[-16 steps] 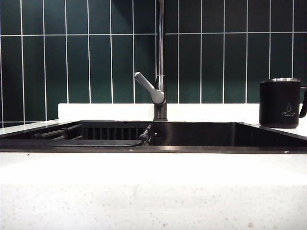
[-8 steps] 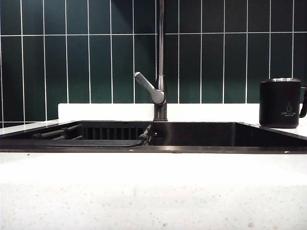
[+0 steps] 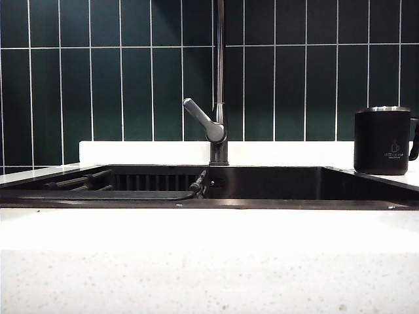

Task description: Pick up the mug next to the sink, go to the faucet to get some water, pour the water into the sink, and finally put the mug back to its place.

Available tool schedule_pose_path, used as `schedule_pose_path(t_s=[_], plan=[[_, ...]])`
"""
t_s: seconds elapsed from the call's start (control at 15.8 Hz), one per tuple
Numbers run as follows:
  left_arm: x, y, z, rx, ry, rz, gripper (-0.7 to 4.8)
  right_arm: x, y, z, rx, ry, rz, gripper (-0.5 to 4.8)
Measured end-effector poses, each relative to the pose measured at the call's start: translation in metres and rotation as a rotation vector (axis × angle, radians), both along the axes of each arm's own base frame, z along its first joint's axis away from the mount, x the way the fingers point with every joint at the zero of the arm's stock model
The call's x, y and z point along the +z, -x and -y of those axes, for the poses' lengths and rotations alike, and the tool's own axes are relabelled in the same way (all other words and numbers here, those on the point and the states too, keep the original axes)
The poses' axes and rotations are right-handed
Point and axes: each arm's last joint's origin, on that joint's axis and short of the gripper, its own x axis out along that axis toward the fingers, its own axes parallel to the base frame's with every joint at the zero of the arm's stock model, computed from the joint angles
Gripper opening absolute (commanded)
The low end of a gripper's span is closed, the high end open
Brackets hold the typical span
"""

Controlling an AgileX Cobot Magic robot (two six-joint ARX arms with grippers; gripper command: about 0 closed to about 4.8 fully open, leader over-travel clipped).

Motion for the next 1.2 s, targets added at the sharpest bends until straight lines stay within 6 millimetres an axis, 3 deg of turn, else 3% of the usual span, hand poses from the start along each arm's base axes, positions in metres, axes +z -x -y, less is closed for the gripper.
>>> schedule_pose_path(t_s=[0.25,1.2], plan=[[-0.019,0.0,0.0,0.0,-0.01,-0.043,-0.06,-0.016,-0.001,0.0,0.0,0.001,-0.006,-0.04],[-0.023,0.0,0.001,-0.012,0.006,-0.055,-0.05,-0.021,-0.001,0.0,0.0,0.003,-0.009,-0.03]])
